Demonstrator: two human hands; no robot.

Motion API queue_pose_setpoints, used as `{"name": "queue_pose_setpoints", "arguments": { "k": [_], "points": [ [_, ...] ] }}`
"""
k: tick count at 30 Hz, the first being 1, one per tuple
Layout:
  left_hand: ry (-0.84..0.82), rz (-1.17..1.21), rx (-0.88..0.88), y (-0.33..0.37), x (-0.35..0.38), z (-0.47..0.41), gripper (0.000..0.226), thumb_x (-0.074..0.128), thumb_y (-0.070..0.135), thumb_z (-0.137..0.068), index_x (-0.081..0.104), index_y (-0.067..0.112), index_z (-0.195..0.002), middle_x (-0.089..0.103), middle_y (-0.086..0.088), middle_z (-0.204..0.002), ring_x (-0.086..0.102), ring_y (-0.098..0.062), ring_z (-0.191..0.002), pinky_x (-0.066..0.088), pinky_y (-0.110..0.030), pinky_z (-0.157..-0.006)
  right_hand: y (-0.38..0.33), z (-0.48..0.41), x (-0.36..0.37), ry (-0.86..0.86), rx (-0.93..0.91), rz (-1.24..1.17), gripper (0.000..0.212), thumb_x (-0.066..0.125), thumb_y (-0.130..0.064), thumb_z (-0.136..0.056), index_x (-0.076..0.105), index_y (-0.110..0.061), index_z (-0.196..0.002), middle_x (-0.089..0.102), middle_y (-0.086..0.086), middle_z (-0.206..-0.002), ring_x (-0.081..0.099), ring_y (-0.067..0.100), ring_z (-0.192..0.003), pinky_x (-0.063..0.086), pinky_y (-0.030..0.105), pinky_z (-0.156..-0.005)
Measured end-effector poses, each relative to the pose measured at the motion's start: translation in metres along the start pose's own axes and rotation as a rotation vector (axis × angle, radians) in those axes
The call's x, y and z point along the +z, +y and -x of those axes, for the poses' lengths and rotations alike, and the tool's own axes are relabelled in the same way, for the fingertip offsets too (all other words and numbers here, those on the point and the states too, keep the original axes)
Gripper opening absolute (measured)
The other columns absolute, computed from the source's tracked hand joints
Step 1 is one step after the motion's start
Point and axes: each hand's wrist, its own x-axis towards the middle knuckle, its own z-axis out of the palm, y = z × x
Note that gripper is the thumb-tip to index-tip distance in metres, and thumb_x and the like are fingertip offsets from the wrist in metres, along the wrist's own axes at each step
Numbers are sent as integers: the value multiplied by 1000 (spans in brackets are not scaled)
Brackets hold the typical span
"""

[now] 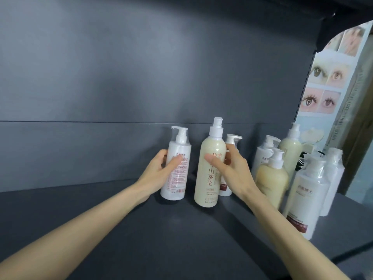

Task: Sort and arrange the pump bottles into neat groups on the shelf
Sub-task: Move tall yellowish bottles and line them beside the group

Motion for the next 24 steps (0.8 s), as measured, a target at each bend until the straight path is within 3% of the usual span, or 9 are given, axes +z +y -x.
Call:
{"name": "queue_pose_setpoints", "arguments": {
  "k": [4,7,9,13,17,24],
  "points": [
    [81,42,3,27,-8,31,32,53,41,-91,53,14,-109,67,2,-99,67,-8,-88,53,-27,-77,-24,9,5,0,-42,-109,33,65,-35,-86,50,-18,-109,64,-7,-96,63,-8,-73,46,6,-57],
    [141,61,-13,44,-13,61,33,52,43,-91,54,14,-107,66,2,-94,67,-9,-83,53,-28,-76,-40,23,11,-11,-85,-98,36,63,-41,-86,47,-18,-108,62,-7,-93,64,3,-80,52,21,-68],
    [175,69,-34,52,-17,85,34,51,45,-91,53,14,-106,64,1,-92,66,-11,-81,54,-31,-76,-51,35,17,-26,-95,-123,35,60,-42,-88,44,-17,-106,60,-7,-89,64,10,-81,52,26,-69],
    [282,43,-67,63,-27,141,35,48,46,-92,52,13,-101,62,1,-86,64,-12,-75,54,-30,-71,-68,67,31,-67,-126,-125,31,51,-42,-93,41,-16,-106,52,-12,-83,57,1,-72,42,15,-59],
    [410,13,-84,72,-45,201,34,44,46,-93,51,13,-96,60,-4,-86,62,-15,-73,54,-33,-70,-85,106,54,-205,-127,-167,33,50,-43,-93,41,-15,-106,55,-7,-87,58,7,-73,42,19,-58],
    [546,-158,-64,98,-79,268,32,39,44,-96,49,15,-87,54,1,-77,56,-6,-60,46,-18,-55,-126,145,93,-316,-140,-186,35,52,-46,-91,41,-15,-103,57,-4,-85,58,9,-71,41,24,-58]
  ]
}}
